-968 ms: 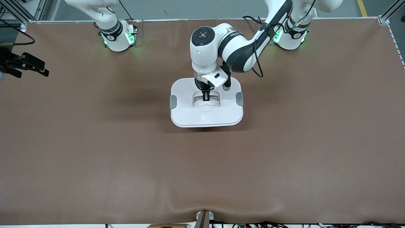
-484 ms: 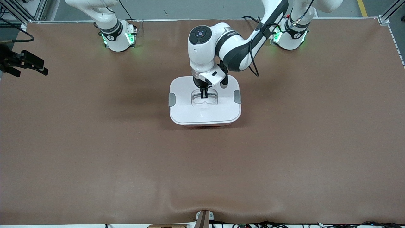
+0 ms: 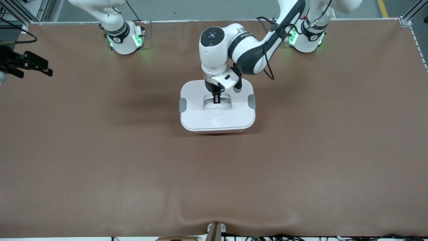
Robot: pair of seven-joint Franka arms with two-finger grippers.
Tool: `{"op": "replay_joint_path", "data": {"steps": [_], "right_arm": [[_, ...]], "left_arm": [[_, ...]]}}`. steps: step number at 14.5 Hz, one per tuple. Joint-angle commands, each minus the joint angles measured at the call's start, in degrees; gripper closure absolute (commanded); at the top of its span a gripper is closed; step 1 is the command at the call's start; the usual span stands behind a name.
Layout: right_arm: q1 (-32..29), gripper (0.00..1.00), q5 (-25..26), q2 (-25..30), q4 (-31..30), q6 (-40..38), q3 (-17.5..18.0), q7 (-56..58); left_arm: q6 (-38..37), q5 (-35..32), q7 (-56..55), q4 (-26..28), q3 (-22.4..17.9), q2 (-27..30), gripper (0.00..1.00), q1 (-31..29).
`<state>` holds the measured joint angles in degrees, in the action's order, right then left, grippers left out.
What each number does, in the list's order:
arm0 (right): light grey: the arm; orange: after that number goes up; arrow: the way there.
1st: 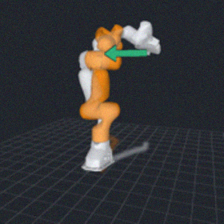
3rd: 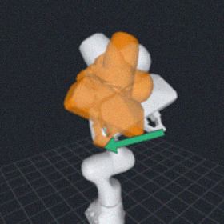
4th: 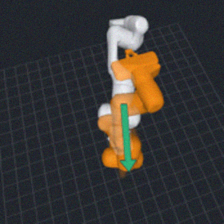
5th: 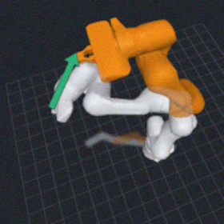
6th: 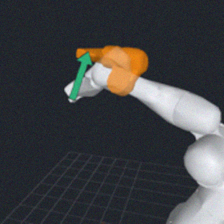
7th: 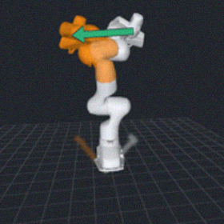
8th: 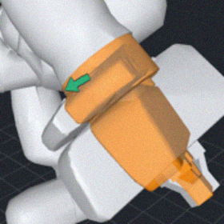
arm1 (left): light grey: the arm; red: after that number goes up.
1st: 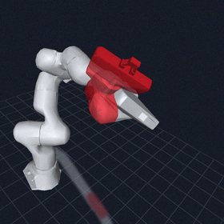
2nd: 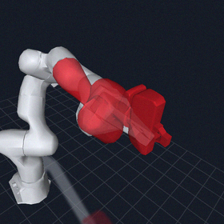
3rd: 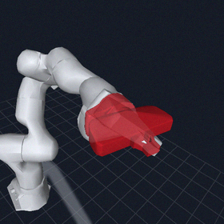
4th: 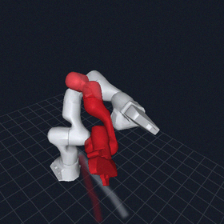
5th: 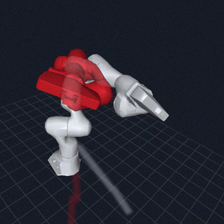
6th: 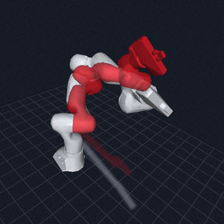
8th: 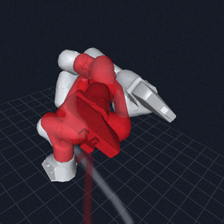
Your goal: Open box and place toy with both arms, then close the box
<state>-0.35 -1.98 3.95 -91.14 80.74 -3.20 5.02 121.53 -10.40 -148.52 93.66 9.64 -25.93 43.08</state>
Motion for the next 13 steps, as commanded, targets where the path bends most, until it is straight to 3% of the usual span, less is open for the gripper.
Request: {"op": "replay_joint_path", "data": {"steps": [1, 13], "right_arm": [[-0.27, 0.00, 0.48, 0.18, 0.26, -0.76, 0.03, 0.25], [-0.36, 0.00, -0.04, 0.18, 0.26, -0.85, 0.03, 0.17]], "left_arm": [[0.82, -1.73, -1.25, 2.23, -0.15, 1.94, 1.00, 0.34], [1.61, -1.73, -1.25, 2.58, -0.15, 1.50, 1.00, 0.25]]}}
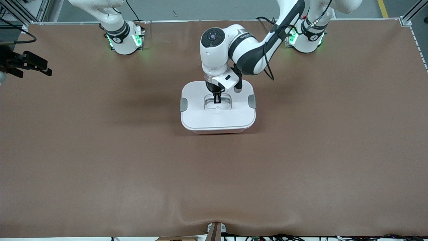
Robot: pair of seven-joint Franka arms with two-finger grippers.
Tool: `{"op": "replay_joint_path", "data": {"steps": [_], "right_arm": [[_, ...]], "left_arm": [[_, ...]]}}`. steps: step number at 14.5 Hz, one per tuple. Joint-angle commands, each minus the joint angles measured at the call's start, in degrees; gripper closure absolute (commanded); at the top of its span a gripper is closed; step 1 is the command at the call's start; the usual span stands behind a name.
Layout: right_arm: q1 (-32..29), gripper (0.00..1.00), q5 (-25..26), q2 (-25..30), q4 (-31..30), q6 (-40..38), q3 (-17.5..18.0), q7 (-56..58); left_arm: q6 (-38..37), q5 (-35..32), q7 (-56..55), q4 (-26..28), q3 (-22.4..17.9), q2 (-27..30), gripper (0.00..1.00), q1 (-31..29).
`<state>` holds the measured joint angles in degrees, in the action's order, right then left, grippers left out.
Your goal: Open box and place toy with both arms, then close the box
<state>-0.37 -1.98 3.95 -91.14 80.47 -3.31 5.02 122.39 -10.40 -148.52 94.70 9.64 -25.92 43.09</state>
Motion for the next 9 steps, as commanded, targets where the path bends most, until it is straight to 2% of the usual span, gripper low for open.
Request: {"op": "replay_joint_path", "data": {"steps": [1, 9], "right_arm": [[-0.42, 0.00, -0.04, 0.18, 0.26, -0.57, 0.15, 0.17], [-0.25, 0.00, -0.13, 0.18, 0.35, -0.57, 0.15, 0.17]], "left_arm": [[0.83, -1.73, -1.25, 1.54, -0.15, 1.48, 1.00, 0.24], [2.59, -1.64, -1.25, 1.10, -0.06, 0.34, 1.00, 0.24]]}}
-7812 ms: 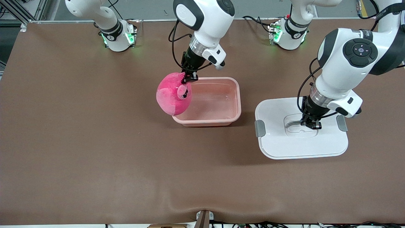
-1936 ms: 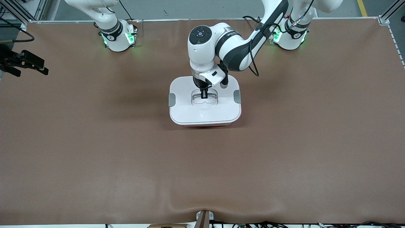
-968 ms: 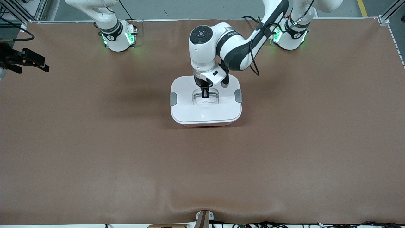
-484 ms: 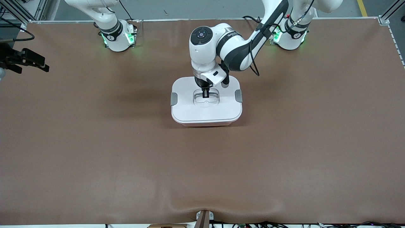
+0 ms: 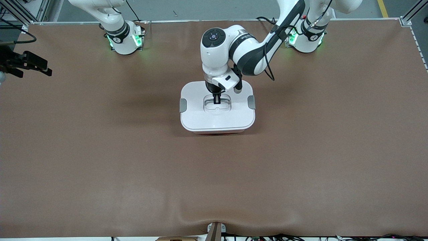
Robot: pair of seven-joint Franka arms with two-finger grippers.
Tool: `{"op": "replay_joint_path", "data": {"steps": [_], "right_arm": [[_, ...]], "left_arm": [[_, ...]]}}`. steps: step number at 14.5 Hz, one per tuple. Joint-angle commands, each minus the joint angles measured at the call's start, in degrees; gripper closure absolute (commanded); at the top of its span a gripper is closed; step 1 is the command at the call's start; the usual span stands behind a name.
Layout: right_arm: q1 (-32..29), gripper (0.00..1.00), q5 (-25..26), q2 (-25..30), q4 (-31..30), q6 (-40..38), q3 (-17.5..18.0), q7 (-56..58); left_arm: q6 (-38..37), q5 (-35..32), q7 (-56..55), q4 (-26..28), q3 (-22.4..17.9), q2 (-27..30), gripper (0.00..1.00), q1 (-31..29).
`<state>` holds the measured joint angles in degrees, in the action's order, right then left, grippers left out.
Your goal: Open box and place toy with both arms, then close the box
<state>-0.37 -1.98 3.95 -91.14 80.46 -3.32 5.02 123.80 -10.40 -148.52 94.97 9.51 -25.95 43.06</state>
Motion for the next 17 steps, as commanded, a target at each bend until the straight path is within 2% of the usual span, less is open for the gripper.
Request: {"op": "replay_joint_path", "data": {"steps": [1, 11, 12, 13, 14, 15, 17], "right_arm": [[-0.33, 0.00, -0.13, 0.18, 0.35, -0.57, 0.15, 0.17], [-0.25, 0.00, -0.13, 0.18, 0.35, -0.57, 0.15, 0.17], [-0.25, 0.00, -0.13, 0.18, 0.35, -0.57, 0.15, 0.17], [-0.25, 0.00, -0.13, 0.18, 0.35, -0.57, 0.15, 0.17], [-0.25, 0.00, -0.13, 0.18, 0.35, -0.57, 0.15, 0.17], [-0.25, 0.00, -0.13, 0.18, 0.44, -0.57, 0.15, 0.17], [-0.25, 0.00, -0.13, 0.18, 0.44, -0.57, 0.15, 0.17]], "left_arm": [[1.18, -1.73, -1.24, 0.92, 0.07, 0.54, 1.00, 0.27], [1.18, -1.73, -1.16, 1.18, 0.07, 0.19, 1.00, 0.27], [1.10, -1.73, -0.90, 1.10, 0.07, 0.37, 0.95, 0.27], [0.83, -1.64, -0.46, 0.75, 0.07, 0.54, 0.58, 0.18], [0.83, -1.64, -0.45, 0.22, 0.07, 0.72, 0.10, 0.18], [0.40, -1.64, -0.54, -0.65, -0.02, 0.90, 0.00, 0.27], [-2.41, -1.73, 0.68, -2.41, -0.02, 1.69, 0.00, -0.08]]}}
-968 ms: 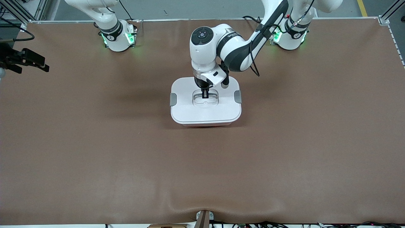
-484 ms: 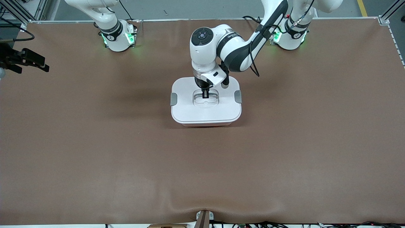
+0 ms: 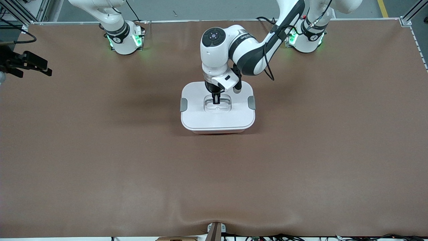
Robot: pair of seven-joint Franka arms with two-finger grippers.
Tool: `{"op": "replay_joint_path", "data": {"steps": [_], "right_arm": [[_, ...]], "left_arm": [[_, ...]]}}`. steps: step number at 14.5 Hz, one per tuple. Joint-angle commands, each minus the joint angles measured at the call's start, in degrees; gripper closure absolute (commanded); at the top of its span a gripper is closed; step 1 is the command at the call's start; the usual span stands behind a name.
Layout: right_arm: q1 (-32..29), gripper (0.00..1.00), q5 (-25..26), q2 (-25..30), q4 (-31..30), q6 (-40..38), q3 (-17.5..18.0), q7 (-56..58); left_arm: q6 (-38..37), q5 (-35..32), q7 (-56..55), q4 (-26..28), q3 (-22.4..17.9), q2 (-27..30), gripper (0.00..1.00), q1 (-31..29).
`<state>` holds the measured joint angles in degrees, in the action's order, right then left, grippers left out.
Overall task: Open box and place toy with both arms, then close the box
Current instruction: 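Open the left gripper and lift it off the lid handle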
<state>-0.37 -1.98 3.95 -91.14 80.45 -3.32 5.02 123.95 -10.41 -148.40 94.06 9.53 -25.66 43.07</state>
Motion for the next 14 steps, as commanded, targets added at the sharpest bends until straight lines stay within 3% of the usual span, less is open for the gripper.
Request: {"op": "replay_joint_path", "data": {"steps": [1, 4, 6, 14], "right_arm": [[-0.25, 0.00, -0.22, 0.18, 0.44, -0.56, 0.15, 0.17], [-0.16, 0.00, -0.22, 0.18, 0.44, -0.56, 0.24, 0.17], [-0.25, 0.00, -0.22, 0.18, 0.44, -0.64, 0.15, 0.17], [-0.25, 0.00, -1.00, 0.01, 0.18, -0.65, 0.15, 0.17]], "left_arm": [[-3.87, -1.64, 2.57, -2.55, -0.03, 1.58, 0.00, -0.27], [-7.49, -1.11, 8.80, -5.20, -1.08, 2.54, 0.00, -1.14], [-8.19, -0.76, 11.71, -5.55, -1.00, 4.38, 0.00, -4.30], [-18.21, 5.39, 41.23, -5.90, -1.00, 11.16, 0.00, -18.01]]}}
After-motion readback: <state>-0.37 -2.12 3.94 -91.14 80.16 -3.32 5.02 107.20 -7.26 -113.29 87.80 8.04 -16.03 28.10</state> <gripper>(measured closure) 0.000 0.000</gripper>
